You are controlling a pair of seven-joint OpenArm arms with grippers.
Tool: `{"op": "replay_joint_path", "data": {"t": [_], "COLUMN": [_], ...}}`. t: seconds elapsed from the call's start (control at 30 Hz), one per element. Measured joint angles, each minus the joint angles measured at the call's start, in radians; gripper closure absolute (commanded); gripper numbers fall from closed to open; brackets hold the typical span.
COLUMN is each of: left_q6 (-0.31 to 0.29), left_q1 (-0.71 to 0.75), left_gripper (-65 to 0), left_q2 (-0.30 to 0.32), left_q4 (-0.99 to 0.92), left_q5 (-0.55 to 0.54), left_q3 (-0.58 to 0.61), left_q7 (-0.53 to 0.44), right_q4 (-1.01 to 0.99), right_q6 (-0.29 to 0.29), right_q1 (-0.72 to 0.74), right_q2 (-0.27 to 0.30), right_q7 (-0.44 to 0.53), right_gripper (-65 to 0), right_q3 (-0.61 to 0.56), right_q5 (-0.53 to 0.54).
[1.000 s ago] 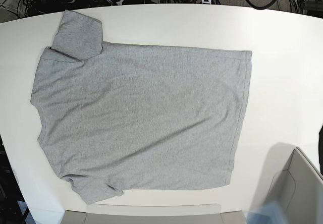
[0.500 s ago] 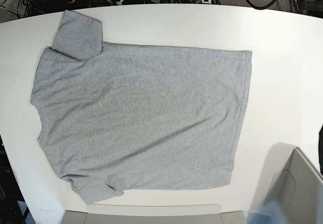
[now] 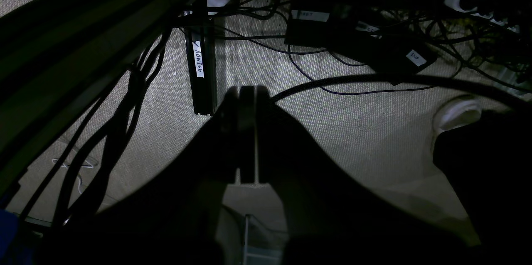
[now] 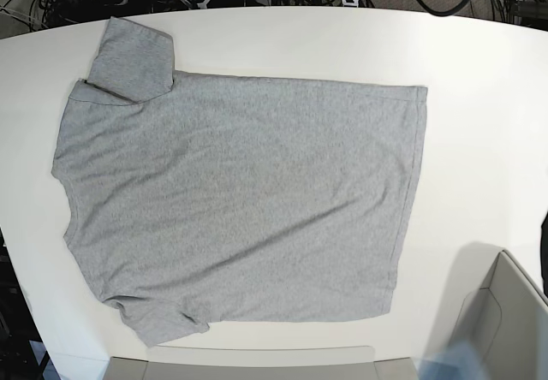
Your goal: Fold the T-shirt properly
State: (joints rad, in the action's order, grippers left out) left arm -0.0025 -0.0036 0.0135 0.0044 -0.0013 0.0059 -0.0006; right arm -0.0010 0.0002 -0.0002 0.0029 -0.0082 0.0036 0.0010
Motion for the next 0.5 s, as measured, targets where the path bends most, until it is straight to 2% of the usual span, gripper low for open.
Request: {"op": "replay_joint_path", "data": {"t": [0.5], "left_q6": [0.003], "left_q1": [0.0], "left_gripper": [-0.2], "left_q2": [0.0], "left_q4": [-0.002], "left_q5": [0.0], "left_q3": [0.0], "left_q7": [0.0], "right_q4": [0.005], "right_q6": [0.0], "right_q1": [0.014], "right_q2": [-0.009], "right_q7": [0.0], "right_gripper": [-0.1], "right_q3": [0.0], "right_q5": [0.0]}}
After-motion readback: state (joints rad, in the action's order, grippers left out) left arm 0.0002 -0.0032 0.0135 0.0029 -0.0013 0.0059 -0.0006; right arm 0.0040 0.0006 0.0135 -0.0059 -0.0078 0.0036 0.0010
